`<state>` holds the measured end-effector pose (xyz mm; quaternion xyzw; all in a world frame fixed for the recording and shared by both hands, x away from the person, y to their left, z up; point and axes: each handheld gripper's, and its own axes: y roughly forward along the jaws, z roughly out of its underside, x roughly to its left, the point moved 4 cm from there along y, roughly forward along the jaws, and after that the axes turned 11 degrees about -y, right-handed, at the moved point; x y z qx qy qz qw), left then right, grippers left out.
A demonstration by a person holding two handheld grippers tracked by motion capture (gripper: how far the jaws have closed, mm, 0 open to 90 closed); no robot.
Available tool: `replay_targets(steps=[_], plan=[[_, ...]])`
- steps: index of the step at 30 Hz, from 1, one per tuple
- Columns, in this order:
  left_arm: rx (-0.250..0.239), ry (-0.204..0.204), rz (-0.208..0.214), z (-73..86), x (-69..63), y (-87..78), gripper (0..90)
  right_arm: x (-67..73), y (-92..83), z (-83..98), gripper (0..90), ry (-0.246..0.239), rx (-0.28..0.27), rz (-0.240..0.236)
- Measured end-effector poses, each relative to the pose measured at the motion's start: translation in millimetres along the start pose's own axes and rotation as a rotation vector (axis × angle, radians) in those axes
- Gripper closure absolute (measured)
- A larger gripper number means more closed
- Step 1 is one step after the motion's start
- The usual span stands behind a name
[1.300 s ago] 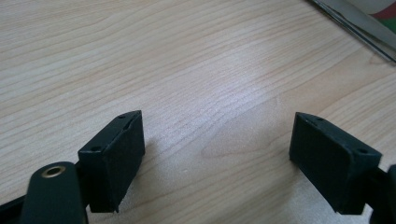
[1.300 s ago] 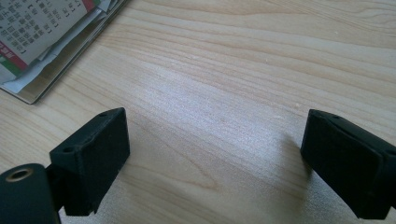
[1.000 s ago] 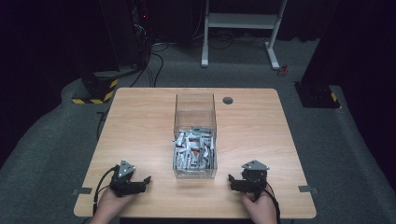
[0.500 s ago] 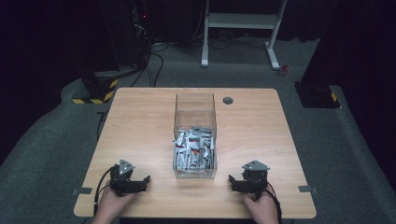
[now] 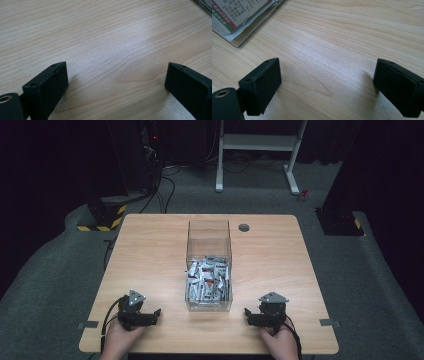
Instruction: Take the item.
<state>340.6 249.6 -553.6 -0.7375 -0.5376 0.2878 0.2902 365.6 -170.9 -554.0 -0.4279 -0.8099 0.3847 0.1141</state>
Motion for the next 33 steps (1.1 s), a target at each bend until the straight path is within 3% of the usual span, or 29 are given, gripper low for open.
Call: replay_targets(steps=[5, 16, 25, 30, 33], plan=[[-0.008, 0.037, 0.026, -3.3, -9.3, -4.8, 3.0, 0.2, 0.0, 0.0, 7.7, 0.000, 0.000, -0.001], [-0.071, 0.038, 0.090, -8.4, -21.9, -16.2, 3.1, 0.3, -0.1, 0.1, 7.8, -0.004, 0.000, -0.003], [-0.129, 0.026, 0.126, -11.4, -22.2, -24.4, 6.6, 0.8, -0.2, 0.0, 7.9, -0.005, 0.000, -0.008], [-0.179, -0.006, 0.167, -14.1, -20.3, -30.4, 13.9, 0.8, -0.2, 0.0, 7.9, -0.007, -0.001, -0.009], [-0.195, 0.011, 0.157, -15.2, -19.4, -32.5, 14.3, 0.7, -0.2, 0.0, 8.0, -0.009, -0.002, -0.008]])
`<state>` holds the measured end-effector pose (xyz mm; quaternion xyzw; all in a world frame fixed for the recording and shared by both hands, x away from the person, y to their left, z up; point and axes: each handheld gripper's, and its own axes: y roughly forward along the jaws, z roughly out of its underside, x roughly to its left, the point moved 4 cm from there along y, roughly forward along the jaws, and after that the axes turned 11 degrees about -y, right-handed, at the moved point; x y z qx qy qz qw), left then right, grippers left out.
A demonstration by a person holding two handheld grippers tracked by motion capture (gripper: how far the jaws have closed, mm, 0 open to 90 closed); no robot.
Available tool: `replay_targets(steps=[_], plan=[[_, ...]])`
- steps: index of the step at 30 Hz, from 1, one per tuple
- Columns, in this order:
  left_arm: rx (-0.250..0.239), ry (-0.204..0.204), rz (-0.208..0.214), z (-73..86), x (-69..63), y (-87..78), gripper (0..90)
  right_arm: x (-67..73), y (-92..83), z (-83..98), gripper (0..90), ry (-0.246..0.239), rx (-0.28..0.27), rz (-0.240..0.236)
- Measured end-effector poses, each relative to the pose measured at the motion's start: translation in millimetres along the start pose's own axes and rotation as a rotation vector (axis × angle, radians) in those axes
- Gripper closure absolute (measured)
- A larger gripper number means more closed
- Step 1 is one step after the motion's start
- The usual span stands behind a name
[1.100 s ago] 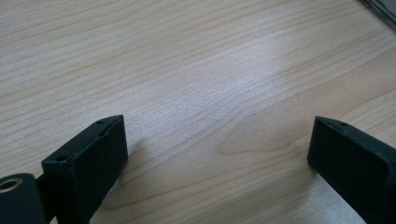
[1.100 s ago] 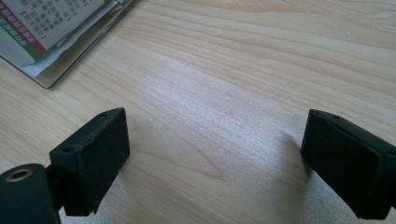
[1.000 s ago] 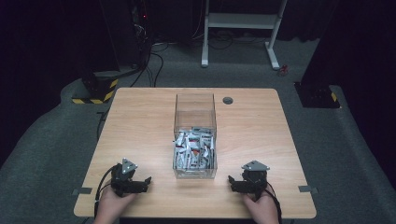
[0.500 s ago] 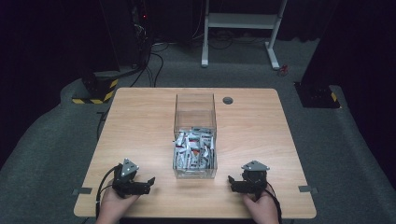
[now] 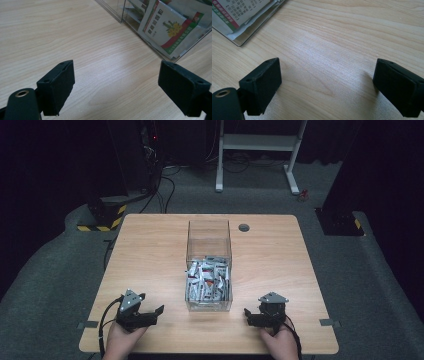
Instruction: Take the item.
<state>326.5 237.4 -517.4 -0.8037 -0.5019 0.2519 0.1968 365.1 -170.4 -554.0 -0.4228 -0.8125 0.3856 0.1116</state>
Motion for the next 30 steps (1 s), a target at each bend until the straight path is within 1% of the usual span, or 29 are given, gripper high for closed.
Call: replay_targets(steps=[1, 3, 5, 6, 10, 12, 14, 16, 18, 20, 21, 22, 23, 25, 26, 27, 29, 30], plan=[[0.001, -0.002, 0.008, 0.3, -0.9, 0.2, 14.3, 0.0, 0.0, 0.0, 8.0, -0.001, 0.000, 0.000], [0.006, 0.003, 0.010, 0.6, -1.5, 0.0, 14.2, 0.1, -0.1, 0.1, 8.0, -0.002, 0.000, -0.001], [0.002, 0.005, 0.009, 0.0, -2.0, -0.4, 14.1, 0.1, -0.1, 0.1, 8.0, -0.006, -0.001, -0.004], [-0.003, -0.006, 0.013, -1.0, -2.1, -1.6, 14.1, 0.1, -0.1, 0.1, 8.0, -0.007, -0.002, -0.004], [-0.011, -0.007, 0.009, -3.1, -2.3, -4.0, 14.4, 0.1, -0.1, 0.1, 8.0, -0.007, -0.002, -0.004], [-0.014, -0.013, 0.014, -4.3, -3.5, -5.8, 14.5, 0.1, -0.1, 0.1, 8.0, -0.007, -0.002, -0.004], [-0.017, -0.007, 0.015, -6.2, -4.1, -7.3, 14.6, 0.1, -0.1, 0.1, 8.0, -0.007, -0.002, -0.004], [-0.020, -0.021, 0.033, -7.9, -6.2, -8.2, 14.5, 0.1, -0.1, 0.1, 8.0, -0.007, -0.002, -0.004], [-0.021, -0.024, 0.051, -11.3, -8.8, -8.8, 14.4, 0.2, -0.1, 0.0, 8.0, -0.006, -0.002, -0.004], [-0.021, -0.025, 0.058, -12.2, -10.0, -8.7, 14.4, 0.7, -0.1, 0.1, 8.0, -0.001, -0.002, -0.004], [-0.018, -0.019, 0.060, -13.1, -11.1, -8.4, 14.4, 0.7, -0.1, 0.1, 8.0, -0.001, -0.002, -0.004], [-0.014, -0.011, 0.053, -14.4, -13.9, -8.2, 14.5, 0.9, -0.2, 0.1, 8.0, 0.000, -0.001, -0.006], [-0.014, -0.011, 0.053, -14.4, -13.9, -8.2, 14.8, 0.9, -0.3, 0.1, 8.0, -0.002, -0.001, -0.005], [-0.011, -0.012, 0.063, -15.5, -16.5, -8.2, 15.3, 1.1, -0.4, 0.3, 8.0, -0.003, -0.002, -0.006], [-0.008, -0.002, 0.065, -17.4, -19.5, -8.0, 15.4, 1.1, -0.5, 0.4, 8.0, -0.004, -0.001, -0.006], [-0.008, -0.002, 0.065, -17.4, -19.5, -8.0, 15.5, 1.1, -0.5, 0.4, 8.0, -0.004, -0.001, -0.007], [-0.013, 0.002, 0.080, -20.8, -23.3, -8.6, 16.1, 1.2, -0.5, 0.4, 8.0, -0.005, -0.001, -0.007], [-0.017, 0.003, 0.095, -24.0, -26.5, -9.7, 17.7, 1.2, -0.6, 0.4, 8.0, -0.005, -0.001, -0.008]])
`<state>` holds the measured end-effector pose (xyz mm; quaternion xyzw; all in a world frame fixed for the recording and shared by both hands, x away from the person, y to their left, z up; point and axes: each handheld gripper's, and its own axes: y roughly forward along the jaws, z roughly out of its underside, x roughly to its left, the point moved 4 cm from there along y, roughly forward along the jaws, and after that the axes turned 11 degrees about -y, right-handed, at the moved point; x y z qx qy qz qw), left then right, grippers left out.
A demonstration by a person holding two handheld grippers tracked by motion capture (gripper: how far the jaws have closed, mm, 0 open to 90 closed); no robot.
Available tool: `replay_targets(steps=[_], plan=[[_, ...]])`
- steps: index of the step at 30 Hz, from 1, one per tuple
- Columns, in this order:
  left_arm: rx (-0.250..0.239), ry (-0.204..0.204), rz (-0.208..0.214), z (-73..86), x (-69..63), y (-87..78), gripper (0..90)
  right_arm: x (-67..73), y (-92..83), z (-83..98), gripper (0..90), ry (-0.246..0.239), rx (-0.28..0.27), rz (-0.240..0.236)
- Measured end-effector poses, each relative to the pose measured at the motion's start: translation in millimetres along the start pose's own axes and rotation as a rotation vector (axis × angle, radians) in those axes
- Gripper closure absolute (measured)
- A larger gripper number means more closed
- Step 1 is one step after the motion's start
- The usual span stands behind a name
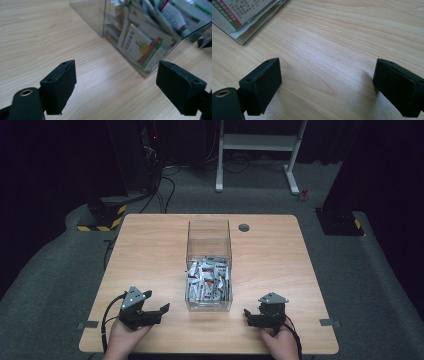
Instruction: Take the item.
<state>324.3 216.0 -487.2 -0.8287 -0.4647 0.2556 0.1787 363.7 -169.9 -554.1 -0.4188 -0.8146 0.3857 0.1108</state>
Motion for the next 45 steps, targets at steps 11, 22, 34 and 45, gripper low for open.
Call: replay_targets(steps=[11, 22, 34, 45], plan=[[-0.018, 0.032, 0.029, -14.4, -16.9, 1.5, 19.9, 0.2, -0.1, 0.1, 8.1, -0.005, -0.002, -0.002], [-0.025, 0.056, 0.053, -22.3, -31.1, 7.9, 21.1, 0.5, -0.2, 0.1, 8.1, -0.005, -0.002, -0.004], [-0.038, 0.060, 0.091, -32.9, -44.6, 12.1, 22.6, 0.8, -0.4, 0.2, 8.3, -0.005, -0.001, -0.004], [-0.032, 0.075, 0.113, -39.4, -56.2, 19.9, 23.4, 1.1, -0.4, 0.1, 8.3, -0.006, -0.002, -0.006]])
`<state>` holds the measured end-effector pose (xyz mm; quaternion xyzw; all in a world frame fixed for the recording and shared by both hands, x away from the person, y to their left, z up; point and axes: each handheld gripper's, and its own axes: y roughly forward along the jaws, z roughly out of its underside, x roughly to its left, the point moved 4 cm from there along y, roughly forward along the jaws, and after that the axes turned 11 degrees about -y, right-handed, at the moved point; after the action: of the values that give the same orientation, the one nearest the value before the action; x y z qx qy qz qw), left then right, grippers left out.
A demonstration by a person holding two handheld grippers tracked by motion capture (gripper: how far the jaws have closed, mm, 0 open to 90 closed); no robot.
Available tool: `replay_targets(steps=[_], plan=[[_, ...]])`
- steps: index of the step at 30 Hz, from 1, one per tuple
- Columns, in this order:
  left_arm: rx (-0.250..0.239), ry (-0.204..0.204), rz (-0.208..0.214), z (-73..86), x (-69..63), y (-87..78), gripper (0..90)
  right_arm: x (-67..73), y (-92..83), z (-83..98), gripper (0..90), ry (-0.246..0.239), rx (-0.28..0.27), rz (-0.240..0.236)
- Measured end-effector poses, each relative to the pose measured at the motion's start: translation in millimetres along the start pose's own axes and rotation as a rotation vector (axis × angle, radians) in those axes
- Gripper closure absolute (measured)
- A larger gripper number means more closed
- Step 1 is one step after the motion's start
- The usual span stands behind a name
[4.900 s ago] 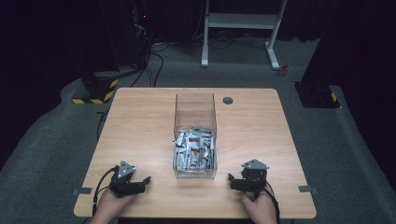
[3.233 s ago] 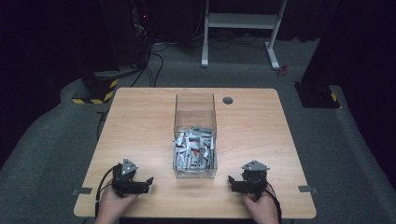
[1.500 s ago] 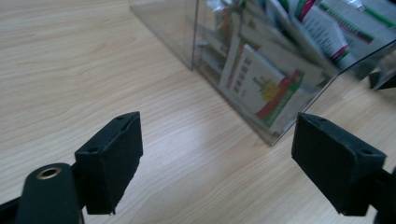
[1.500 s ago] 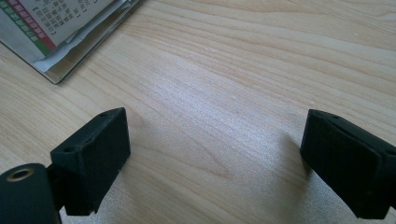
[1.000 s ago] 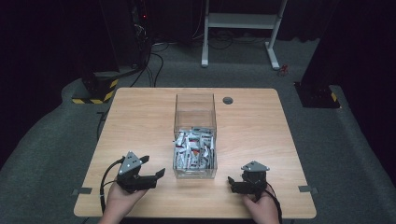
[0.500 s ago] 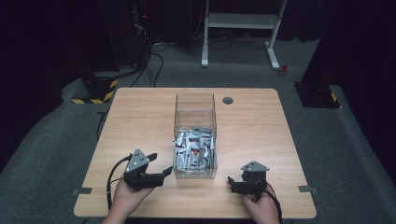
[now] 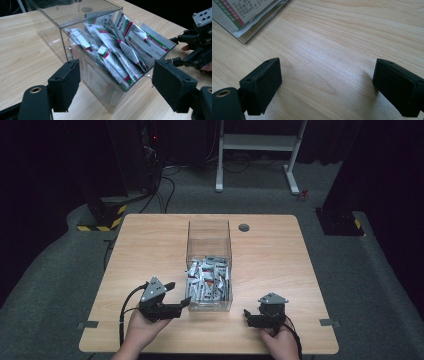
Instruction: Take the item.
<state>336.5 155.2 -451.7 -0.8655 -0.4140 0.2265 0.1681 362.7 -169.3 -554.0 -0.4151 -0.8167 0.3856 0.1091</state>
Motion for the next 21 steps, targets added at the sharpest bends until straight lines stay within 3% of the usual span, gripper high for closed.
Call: replay_targets(steps=[21], plan=[[0.011, 0.033, 0.033, -12.0, -17.1, 16.9, 25.7, 0.0, 0.1, 0.0, 8.4, -0.009, -0.002, -0.002]])
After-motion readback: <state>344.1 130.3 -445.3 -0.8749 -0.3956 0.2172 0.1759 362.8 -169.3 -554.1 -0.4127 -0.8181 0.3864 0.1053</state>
